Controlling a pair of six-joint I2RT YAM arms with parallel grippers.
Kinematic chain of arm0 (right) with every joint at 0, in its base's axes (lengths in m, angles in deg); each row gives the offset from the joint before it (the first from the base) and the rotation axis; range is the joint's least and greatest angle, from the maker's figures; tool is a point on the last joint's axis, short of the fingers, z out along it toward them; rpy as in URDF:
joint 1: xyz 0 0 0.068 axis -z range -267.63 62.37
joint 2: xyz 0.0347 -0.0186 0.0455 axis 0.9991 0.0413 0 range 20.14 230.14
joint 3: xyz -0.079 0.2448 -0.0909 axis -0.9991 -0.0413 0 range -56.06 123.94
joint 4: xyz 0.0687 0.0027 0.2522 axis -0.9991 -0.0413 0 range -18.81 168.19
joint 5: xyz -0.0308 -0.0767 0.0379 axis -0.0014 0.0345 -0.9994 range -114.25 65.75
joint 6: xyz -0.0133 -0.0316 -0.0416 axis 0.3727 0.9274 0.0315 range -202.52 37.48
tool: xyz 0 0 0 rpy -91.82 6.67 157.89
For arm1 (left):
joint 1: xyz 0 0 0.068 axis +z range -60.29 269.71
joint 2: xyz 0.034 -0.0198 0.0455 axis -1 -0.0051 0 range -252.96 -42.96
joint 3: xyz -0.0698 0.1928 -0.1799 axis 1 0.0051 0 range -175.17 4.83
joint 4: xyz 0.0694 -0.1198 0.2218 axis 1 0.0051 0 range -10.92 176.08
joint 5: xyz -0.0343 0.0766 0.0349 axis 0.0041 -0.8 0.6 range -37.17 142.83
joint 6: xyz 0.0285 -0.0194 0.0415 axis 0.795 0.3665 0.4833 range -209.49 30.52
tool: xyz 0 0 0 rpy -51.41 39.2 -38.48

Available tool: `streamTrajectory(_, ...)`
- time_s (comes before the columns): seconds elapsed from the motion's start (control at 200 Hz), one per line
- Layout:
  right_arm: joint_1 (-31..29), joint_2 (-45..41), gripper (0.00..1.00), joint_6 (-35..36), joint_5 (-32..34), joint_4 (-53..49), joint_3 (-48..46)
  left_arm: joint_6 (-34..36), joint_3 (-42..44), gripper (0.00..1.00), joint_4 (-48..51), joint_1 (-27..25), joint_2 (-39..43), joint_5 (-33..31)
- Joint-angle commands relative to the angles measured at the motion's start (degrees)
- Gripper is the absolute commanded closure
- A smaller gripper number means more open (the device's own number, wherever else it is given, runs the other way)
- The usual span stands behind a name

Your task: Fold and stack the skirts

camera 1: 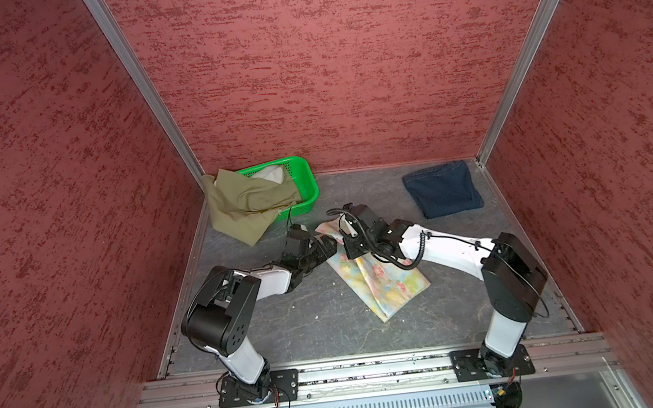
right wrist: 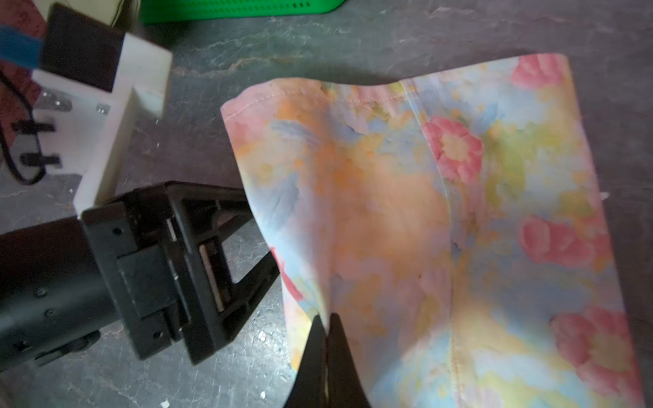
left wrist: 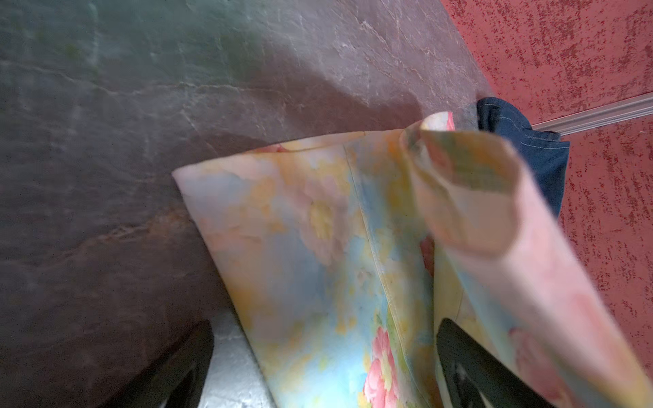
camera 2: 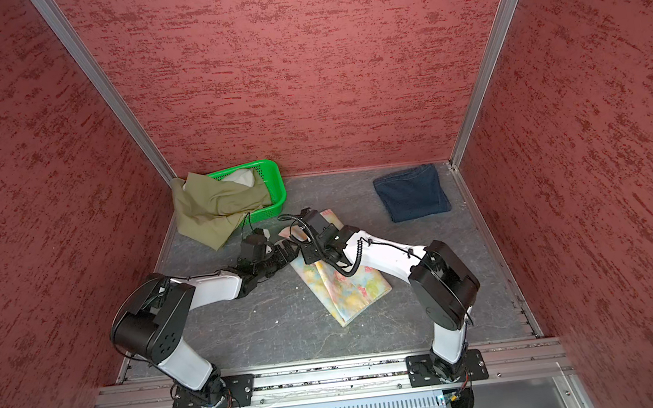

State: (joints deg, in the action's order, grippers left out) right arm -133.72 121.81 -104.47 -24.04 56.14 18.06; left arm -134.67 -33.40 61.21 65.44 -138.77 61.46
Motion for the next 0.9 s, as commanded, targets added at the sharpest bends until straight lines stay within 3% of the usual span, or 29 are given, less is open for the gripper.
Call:
streamTrajectory(0.0, -1.5, -0.6, 1.00, -2.4, -2.0, 2.3, -1.0, -1.1, 4.2, 0.01, 13.3, 0.8, -2.2, -1.0)
streamTrajectory(0.08, -2.1, -0.2, 1.00, -3.2, -3.0, 3.2, -1.8, -1.2, 5.0, 0.01, 13.0, 1.2, -1.5, -0.9)
streamTrajectory(0.13, -2.2, 0.3, 0.93, -3.6, -3.7, 3.3, -1.9, -1.5, 5.5, 0.01, 12.9, 1.5, -0.8, -0.9)
streamTrajectory(0.165, -2.2, 0.2, 0.83, -3.9, -4.0, 3.4, -2.0, -1.6, 6.1, 0.01, 12.9, 1.7, -0.1, -0.8)
streamTrajectory(0.215, -2.2, -0.1, 0.62, -4.0, -4.1, 3.4, -1.8, -1.9, 7.3, 0.00, 12.7, 2.2, 1.0, -0.7)
streamTrajectory(0.321, -2.0, -1.6, 0.35, -4.1, -3.9, 2.9, -1.0, -2.2, 10.5, 0.01, 13.5, 3.1, 4.6, -1.3)
streamTrajectory(0.376, -1.8, -2.6, 0.26, -4.4, -3.5, 2.5, -0.7, -2.2, 12.4, 0.01, 14.1, 3.8, 7.2, -1.7)
streamTrajectory(0.586, 0.5, -7.6, 0.22, -10.9, 2.9, -0.9, -4.0, -2.1, 16.8, 0.01, 18.7, 5.0, 17.1, -3.4)
streamTrajectory(0.731, 4.0, -14.0, 0.21, -17.8, 7.9, -2.2, -11.1, 1.4, 14.8, 0.01, 23.5, 0.7, 22.9, -8.8)
streamTrajectory(0.892, 8.4, -23.6, 0.21, -26.9, 9.8, -5.2, -19.8, 10.5, 3.4, 0.01, 32.0, -5.0, 16.0, -13.4)
